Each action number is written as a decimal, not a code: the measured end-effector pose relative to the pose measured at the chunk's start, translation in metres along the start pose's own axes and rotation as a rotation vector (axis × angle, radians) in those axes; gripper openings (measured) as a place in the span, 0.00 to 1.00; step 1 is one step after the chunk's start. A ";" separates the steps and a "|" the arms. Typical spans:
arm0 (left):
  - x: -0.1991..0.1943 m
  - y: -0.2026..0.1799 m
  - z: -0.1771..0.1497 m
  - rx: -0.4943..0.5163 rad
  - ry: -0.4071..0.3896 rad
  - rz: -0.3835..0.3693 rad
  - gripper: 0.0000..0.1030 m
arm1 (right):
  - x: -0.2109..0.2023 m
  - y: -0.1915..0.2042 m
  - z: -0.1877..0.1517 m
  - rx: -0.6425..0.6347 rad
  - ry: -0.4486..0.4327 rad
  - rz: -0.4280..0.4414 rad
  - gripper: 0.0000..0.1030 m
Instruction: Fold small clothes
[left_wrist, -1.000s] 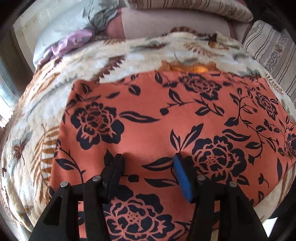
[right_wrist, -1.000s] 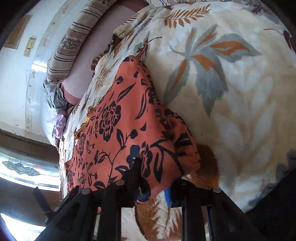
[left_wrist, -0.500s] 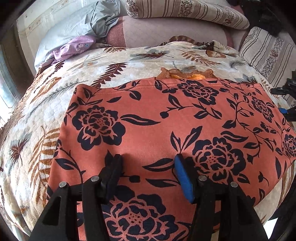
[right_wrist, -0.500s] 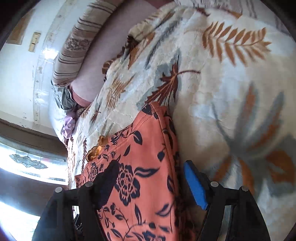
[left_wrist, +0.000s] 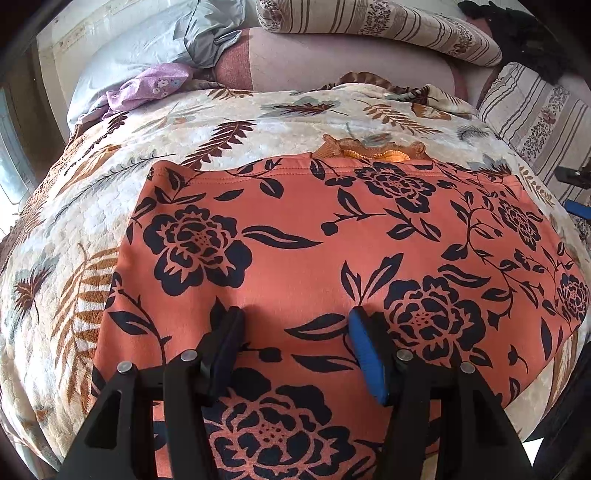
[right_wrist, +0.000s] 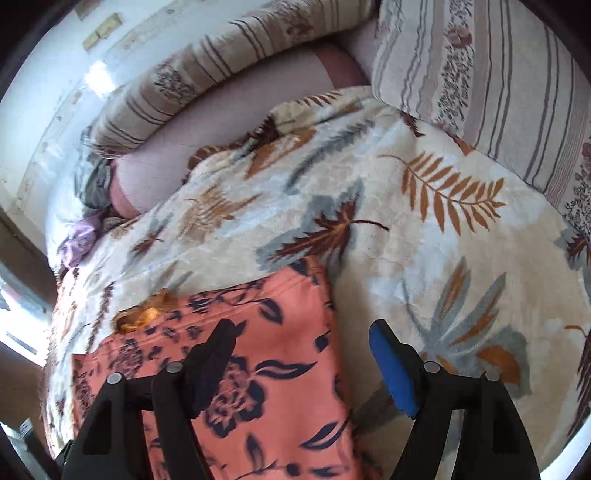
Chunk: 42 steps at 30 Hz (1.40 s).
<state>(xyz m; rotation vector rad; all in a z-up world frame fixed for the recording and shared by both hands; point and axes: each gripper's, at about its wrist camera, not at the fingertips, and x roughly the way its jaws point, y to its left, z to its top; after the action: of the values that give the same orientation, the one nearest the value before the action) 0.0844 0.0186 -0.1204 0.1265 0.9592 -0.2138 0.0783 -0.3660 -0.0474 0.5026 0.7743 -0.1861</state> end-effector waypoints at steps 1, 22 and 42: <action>0.000 0.000 0.000 -0.002 0.003 0.001 0.58 | -0.013 0.009 -0.007 0.004 -0.007 0.063 0.75; -0.042 0.115 -0.060 -0.441 0.147 0.002 0.21 | 0.027 0.022 -0.102 0.049 0.202 0.454 0.78; 0.016 0.121 0.016 -0.361 0.155 0.075 0.37 | 0.016 0.012 -0.082 0.129 0.269 0.493 0.78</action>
<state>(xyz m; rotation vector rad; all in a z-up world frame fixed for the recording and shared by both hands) 0.1346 0.1307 -0.1226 -0.1550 1.1305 0.0417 0.0428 -0.3147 -0.1046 0.8360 0.8782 0.2965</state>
